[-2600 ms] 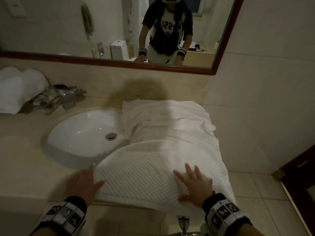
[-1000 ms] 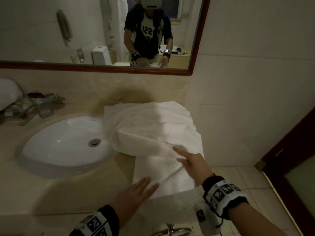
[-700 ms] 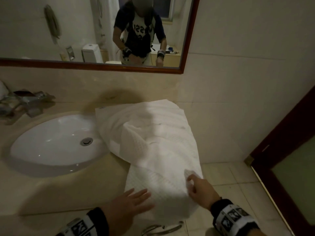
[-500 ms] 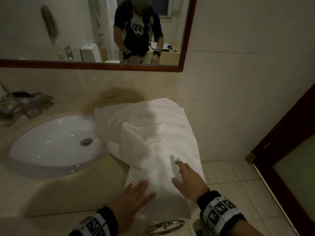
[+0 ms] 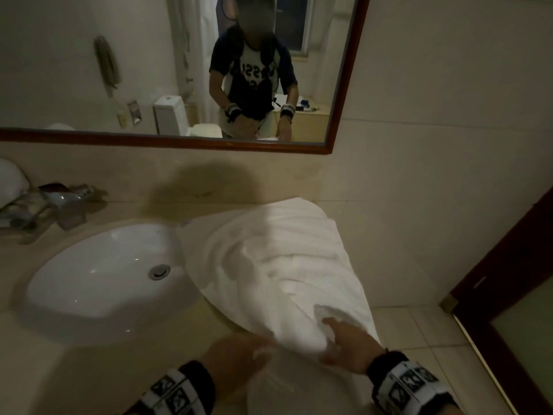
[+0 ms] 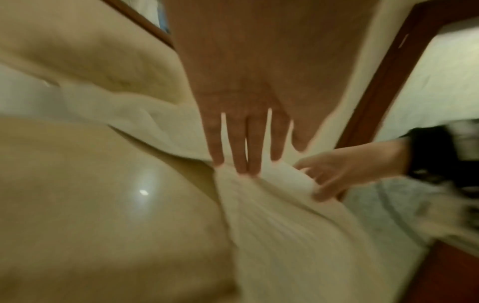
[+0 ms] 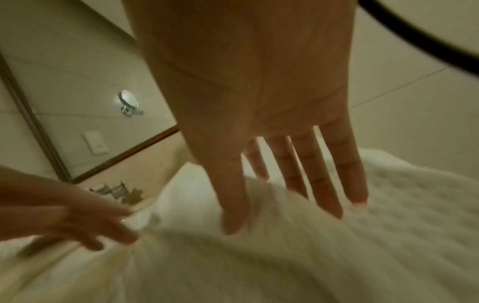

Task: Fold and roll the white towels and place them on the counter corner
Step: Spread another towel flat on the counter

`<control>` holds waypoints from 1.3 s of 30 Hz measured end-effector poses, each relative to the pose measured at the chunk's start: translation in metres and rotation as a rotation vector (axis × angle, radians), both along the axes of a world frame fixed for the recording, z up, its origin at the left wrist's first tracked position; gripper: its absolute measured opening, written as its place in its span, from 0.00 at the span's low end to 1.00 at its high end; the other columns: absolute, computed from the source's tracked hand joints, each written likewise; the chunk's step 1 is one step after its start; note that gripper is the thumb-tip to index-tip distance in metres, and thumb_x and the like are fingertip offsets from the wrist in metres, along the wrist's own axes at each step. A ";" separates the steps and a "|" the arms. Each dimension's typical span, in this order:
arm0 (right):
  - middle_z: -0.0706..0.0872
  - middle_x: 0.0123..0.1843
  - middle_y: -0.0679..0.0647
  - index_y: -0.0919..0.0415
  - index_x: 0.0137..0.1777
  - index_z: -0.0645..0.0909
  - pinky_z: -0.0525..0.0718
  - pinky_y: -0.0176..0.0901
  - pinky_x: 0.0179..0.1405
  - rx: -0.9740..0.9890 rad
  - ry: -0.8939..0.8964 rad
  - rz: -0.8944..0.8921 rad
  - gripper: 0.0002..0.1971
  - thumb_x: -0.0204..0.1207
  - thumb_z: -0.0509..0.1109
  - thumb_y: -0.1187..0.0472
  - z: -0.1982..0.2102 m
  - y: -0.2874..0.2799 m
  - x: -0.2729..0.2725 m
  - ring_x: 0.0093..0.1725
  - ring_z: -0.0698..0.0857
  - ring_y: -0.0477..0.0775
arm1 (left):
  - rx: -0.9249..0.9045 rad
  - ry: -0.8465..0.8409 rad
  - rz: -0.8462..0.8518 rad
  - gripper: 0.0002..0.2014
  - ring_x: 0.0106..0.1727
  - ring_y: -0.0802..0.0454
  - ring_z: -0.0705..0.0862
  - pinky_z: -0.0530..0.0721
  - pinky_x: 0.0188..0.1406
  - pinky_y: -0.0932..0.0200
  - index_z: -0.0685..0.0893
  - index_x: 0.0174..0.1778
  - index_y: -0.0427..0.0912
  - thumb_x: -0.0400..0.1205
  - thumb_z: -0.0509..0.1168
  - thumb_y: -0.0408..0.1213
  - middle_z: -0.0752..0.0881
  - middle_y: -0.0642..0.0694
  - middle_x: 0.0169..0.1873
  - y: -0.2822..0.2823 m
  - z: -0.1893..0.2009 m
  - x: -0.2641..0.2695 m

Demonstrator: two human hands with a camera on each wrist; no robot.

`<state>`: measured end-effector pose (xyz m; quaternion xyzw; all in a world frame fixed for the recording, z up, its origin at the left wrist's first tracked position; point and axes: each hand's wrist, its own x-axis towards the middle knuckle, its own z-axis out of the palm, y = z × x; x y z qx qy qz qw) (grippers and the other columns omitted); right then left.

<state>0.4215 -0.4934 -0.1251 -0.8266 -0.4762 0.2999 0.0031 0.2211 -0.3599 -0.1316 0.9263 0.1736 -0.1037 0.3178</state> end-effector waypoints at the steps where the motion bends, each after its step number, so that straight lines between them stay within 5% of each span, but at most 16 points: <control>1: 0.60 0.82 0.52 0.47 0.83 0.49 0.61 0.47 0.79 0.052 0.038 0.016 0.52 0.63 0.61 0.23 0.003 0.010 0.005 0.79 0.62 0.54 | 0.052 -0.065 0.021 0.38 0.74 0.55 0.73 0.70 0.75 0.58 0.70 0.74 0.59 0.71 0.44 0.72 0.73 0.55 0.74 0.015 0.002 0.005; 3: 0.58 0.83 0.54 0.37 0.81 0.47 0.64 0.53 0.78 0.164 0.019 0.032 0.62 0.43 0.41 0.11 0.003 0.038 0.020 0.80 0.61 0.57 | 0.159 0.022 0.162 0.34 0.65 0.50 0.82 0.82 0.63 0.51 0.70 0.74 0.58 0.77 0.39 0.69 0.82 0.49 0.66 0.059 -0.001 0.015; 5: 0.44 0.85 0.54 0.27 0.77 0.38 0.59 0.63 0.79 0.165 -0.040 0.087 0.55 0.44 0.38 0.12 0.001 0.071 0.032 0.84 0.49 0.60 | 0.285 0.122 0.265 0.30 0.53 0.45 0.89 0.87 0.46 0.50 0.68 0.72 0.58 0.83 0.31 0.63 0.87 0.43 0.56 0.095 0.001 0.032; 8: 0.29 0.83 0.50 0.28 0.77 0.36 0.51 0.75 0.76 0.111 -0.130 0.144 0.42 0.69 0.57 0.27 -0.006 0.116 0.052 0.83 0.35 0.59 | 0.479 0.181 0.396 0.32 0.77 0.38 0.69 0.72 0.68 0.39 0.47 0.81 0.59 0.81 0.29 0.64 0.67 0.35 0.76 0.135 -0.005 0.063; 10: 0.27 0.83 0.49 0.28 0.78 0.38 0.49 0.78 0.74 0.077 -0.151 0.168 0.40 0.73 0.61 0.33 -0.011 0.143 0.069 0.82 0.32 0.59 | 0.414 0.320 0.561 0.30 0.82 0.39 0.51 0.58 0.78 0.39 0.34 0.79 0.64 0.83 0.36 0.63 0.49 0.37 0.81 0.160 -0.020 0.072; 15: 0.26 0.82 0.50 0.28 0.77 0.35 0.46 0.80 0.74 -0.047 -0.185 0.222 0.42 0.72 0.61 0.32 -0.034 0.200 0.115 0.82 0.29 0.62 | 0.141 0.394 0.778 0.36 0.79 0.35 0.62 0.63 0.78 0.45 0.27 0.78 0.58 0.82 0.43 0.64 0.53 0.34 0.81 0.214 -0.049 0.070; 20: 0.21 0.80 0.48 0.24 0.74 0.31 0.36 0.83 0.70 -0.138 -0.106 0.263 0.47 0.58 0.52 0.19 -0.047 0.230 0.116 0.80 0.25 0.62 | -0.264 0.070 0.869 0.48 0.79 0.41 0.63 0.63 0.76 0.53 0.43 0.82 0.49 0.73 0.64 0.60 0.56 0.42 0.82 0.240 -0.040 0.075; 23: 0.21 0.80 0.48 0.23 0.74 0.31 0.35 0.84 0.69 -0.199 -0.116 0.269 0.57 0.37 0.40 0.16 -0.045 0.228 0.105 0.79 0.25 0.63 | -0.288 -0.090 0.963 0.38 0.77 0.40 0.66 0.62 0.75 0.52 0.61 0.79 0.41 0.75 0.72 0.32 0.64 0.39 0.79 0.259 -0.029 0.068; 26: 0.22 0.80 0.53 0.21 0.73 0.32 0.44 0.88 0.65 -0.091 -0.217 0.327 0.45 0.60 0.55 0.21 -0.055 0.221 0.087 0.80 0.28 0.59 | -0.250 -0.189 1.112 0.39 0.74 0.37 0.71 0.66 0.73 0.51 0.68 0.75 0.31 0.67 0.73 0.16 0.71 0.32 0.74 0.284 -0.003 0.042; 27: 0.26 0.81 0.55 0.20 0.73 0.39 0.56 0.91 0.59 -0.026 -0.303 0.315 0.39 0.64 0.55 0.24 -0.063 0.222 0.074 0.81 0.33 0.56 | -0.197 -0.199 1.114 0.41 0.74 0.35 0.70 0.65 0.73 0.49 0.68 0.75 0.31 0.64 0.75 0.18 0.71 0.30 0.73 0.293 0.008 0.033; 29: 0.53 0.85 0.52 0.27 0.67 0.72 0.77 0.80 0.46 0.049 -0.267 0.108 0.29 0.68 0.50 0.24 -0.089 0.229 0.052 0.83 0.46 0.54 | -0.073 -0.163 1.033 0.43 0.74 0.33 0.68 0.64 0.74 0.46 0.68 0.76 0.34 0.63 0.75 0.24 0.70 0.27 0.73 0.307 0.029 0.016; 31: 0.71 0.74 0.43 0.33 0.49 0.87 0.79 0.75 0.44 0.363 -0.204 0.085 0.25 0.72 0.51 0.27 -0.136 0.242 0.041 0.79 0.60 0.51 | 0.017 -0.182 0.918 0.43 0.75 0.33 0.68 0.67 0.71 0.47 0.68 0.76 0.40 0.60 0.70 0.32 0.70 0.27 0.72 0.308 0.054 0.016; 33: 0.62 0.81 0.45 0.26 0.57 0.81 0.80 0.77 0.43 0.191 -0.013 0.174 0.19 0.74 0.51 0.30 -0.091 0.241 0.023 0.74 0.70 0.50 | 0.035 -0.267 0.810 0.46 0.77 0.37 0.66 0.67 0.67 0.57 0.67 0.76 0.39 0.55 0.64 0.39 0.69 0.32 0.74 0.296 0.080 0.032; 35: 0.45 0.86 0.46 0.18 0.71 0.47 0.73 0.76 0.63 0.069 -0.005 0.209 0.28 0.69 0.47 0.24 -0.050 0.240 0.038 0.79 0.66 0.51 | 0.014 -0.286 0.658 0.53 0.81 0.44 0.59 0.61 0.71 0.60 0.59 0.79 0.42 0.53 0.63 0.51 0.63 0.38 0.78 0.281 0.092 0.063; 36: 0.45 0.86 0.46 0.20 0.71 0.38 0.69 0.65 0.72 0.156 0.013 0.201 0.35 0.63 0.42 0.20 -0.040 0.236 0.052 0.81 0.62 0.52 | -0.020 -0.270 0.606 0.53 0.82 0.46 0.56 0.59 0.75 0.59 0.54 0.80 0.48 0.56 0.65 0.55 0.59 0.43 0.80 0.270 0.094 0.083; 39: 0.64 0.82 0.50 0.45 0.82 0.52 0.68 0.42 0.73 0.189 0.115 -0.138 0.61 0.49 0.27 0.14 -0.004 0.229 0.091 0.77 0.70 0.51 | -0.332 -0.261 0.437 0.46 0.78 0.51 0.65 0.74 0.70 0.59 0.49 0.79 0.64 0.73 0.74 0.46 0.56 0.53 0.79 0.243 0.083 0.140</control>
